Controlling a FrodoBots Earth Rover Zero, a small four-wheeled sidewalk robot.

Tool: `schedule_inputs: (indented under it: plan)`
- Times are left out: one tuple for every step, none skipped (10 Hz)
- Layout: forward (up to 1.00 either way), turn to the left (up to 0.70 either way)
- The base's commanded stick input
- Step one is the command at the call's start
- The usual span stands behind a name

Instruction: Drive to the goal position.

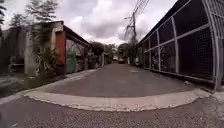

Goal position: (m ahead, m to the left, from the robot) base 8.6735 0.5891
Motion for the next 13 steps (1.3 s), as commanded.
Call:
schedule_inputs:
  plan:
    - [0.5, 0.0]
    - [0.5, 0.0]
    - [0.5, 0.0]
    - [0.5, 0.0]
    - [0.5, 0.0]
    - [0.5, 0.0]
    - [0.5, 0.0]
    - [0.5, -0.43]
    - [0.5, -0.39]
    - [0.5, -0.27]
    - [0.5, -0.14]
    - [0.5, -0.02]
    - [0.5, 0.0]
